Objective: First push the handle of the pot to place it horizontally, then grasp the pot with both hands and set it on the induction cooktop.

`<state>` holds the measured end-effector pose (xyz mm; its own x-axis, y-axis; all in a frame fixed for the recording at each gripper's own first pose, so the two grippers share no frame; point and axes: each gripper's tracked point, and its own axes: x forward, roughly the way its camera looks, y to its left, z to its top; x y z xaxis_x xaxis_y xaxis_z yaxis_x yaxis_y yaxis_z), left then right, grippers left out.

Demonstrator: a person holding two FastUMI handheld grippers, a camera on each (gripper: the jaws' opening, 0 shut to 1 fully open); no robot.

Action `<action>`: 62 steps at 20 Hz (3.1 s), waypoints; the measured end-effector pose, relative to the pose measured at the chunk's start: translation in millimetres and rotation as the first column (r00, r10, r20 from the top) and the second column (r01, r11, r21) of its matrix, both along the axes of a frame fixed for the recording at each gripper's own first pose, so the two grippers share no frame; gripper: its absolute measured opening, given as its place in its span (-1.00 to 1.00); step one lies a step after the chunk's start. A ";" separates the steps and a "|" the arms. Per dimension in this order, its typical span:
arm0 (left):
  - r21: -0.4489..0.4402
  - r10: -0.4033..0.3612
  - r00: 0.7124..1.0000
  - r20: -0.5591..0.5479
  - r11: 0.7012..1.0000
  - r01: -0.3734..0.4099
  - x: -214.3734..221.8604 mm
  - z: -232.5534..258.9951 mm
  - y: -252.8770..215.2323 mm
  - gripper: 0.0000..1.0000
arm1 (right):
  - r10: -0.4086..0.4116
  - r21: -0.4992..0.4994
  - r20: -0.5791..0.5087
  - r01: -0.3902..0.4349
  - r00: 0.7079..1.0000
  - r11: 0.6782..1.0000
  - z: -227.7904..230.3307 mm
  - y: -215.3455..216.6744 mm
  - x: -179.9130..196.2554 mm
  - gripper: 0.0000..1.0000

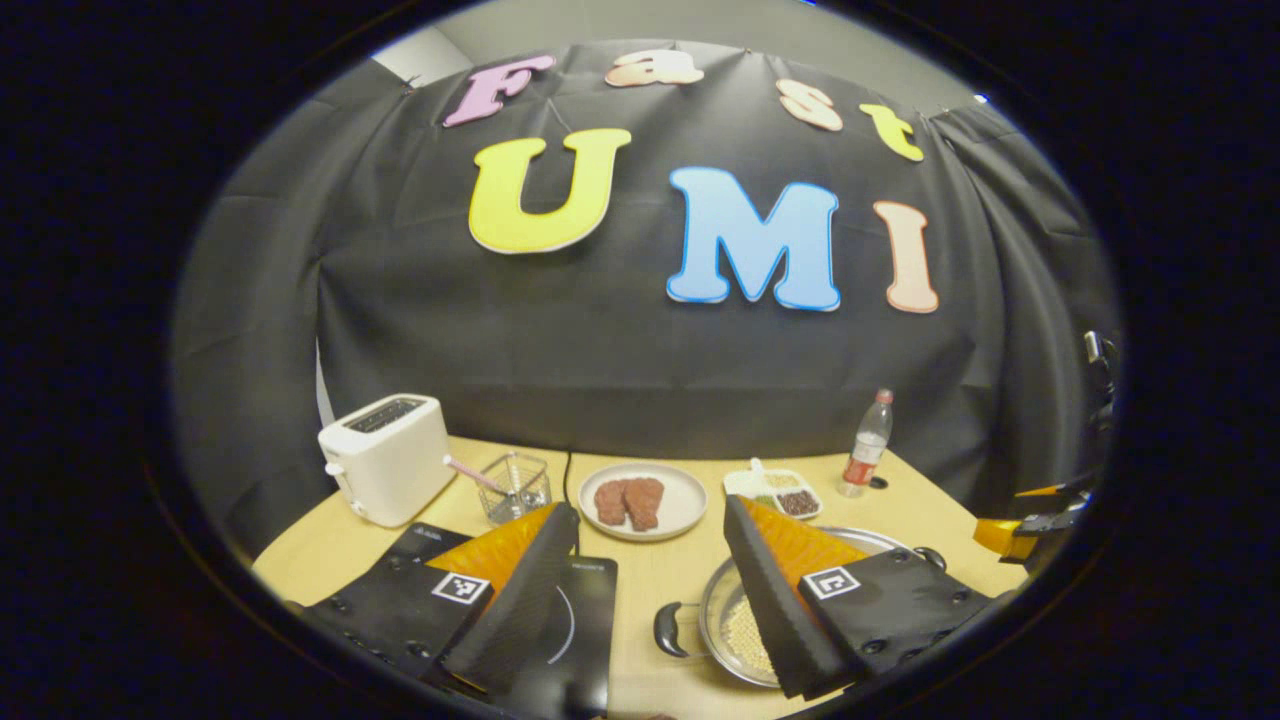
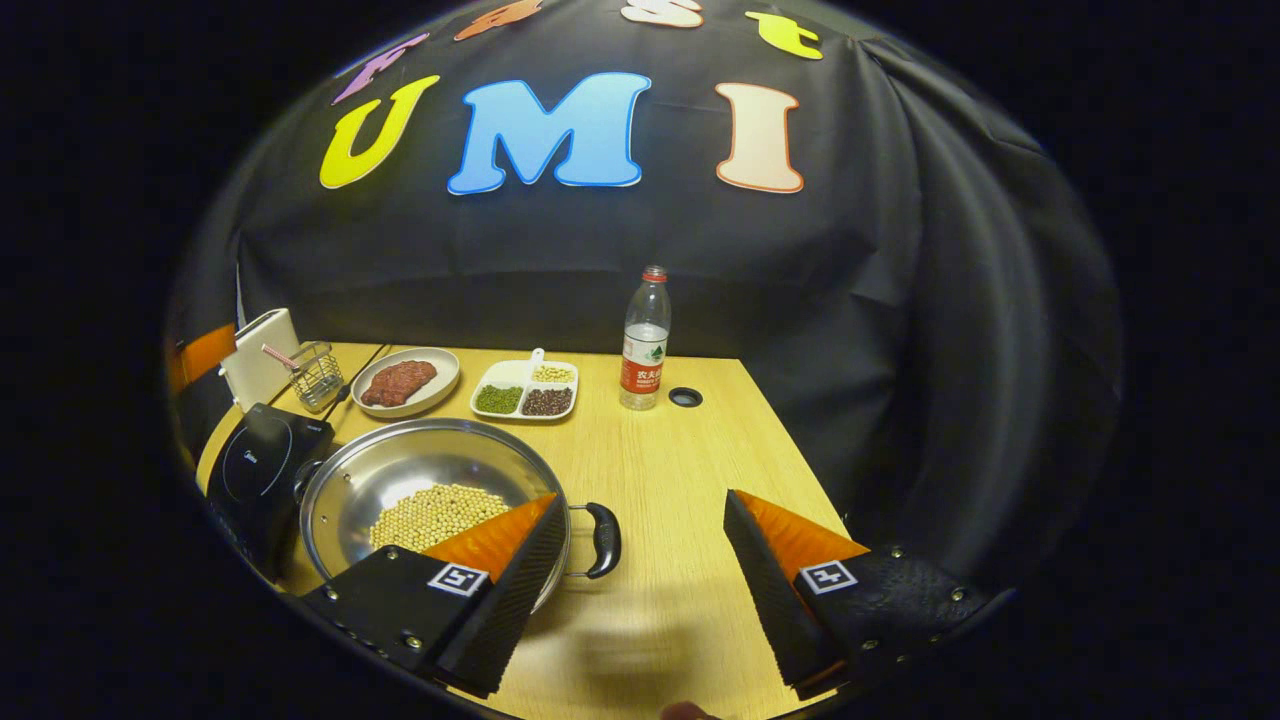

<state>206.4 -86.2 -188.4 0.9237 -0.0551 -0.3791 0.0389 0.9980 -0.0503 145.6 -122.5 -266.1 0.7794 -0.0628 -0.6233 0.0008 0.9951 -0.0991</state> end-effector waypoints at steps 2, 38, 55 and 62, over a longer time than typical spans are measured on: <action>0.016 -0.015 0.999 -0.039 1.000 0.015 -0.1 -14.4 -11.1 0.97 | 0.022 0.022 -0.013 -0.022 1.000 1.000 -7.2 5.0 1.5 0.95; -0.019 -0.046 0.863 -0.503 0.999 0.042 -3.2 -205.9 -53.6 1.00 | 0.081 0.204 -0.363 -0.005 0.928 0.979 -130.3 26.9 21.8 0.63; -0.004 -0.034 0.905 -0.424 0.999 0.035 -5.6 -166.7 -59.5 0.39 | 0.074 0.227 -0.319 0.001 0.945 0.974 -96.2 20.9 19.1 0.01; -0.016 -0.002 0.910 -0.416 1.000 -0.005 -42.7 -142.0 -46.0 0.39 | 0.106 0.217 -0.309 -0.038 0.945 0.975 -65.4 27.2 -7.5 0.00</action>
<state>163.6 -132.2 -330.4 0.6829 -0.0635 -0.7277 0.0093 0.9969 -0.0782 138.1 -95.3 -331.4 0.5372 0.1417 -0.8315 -0.0696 0.9899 0.1237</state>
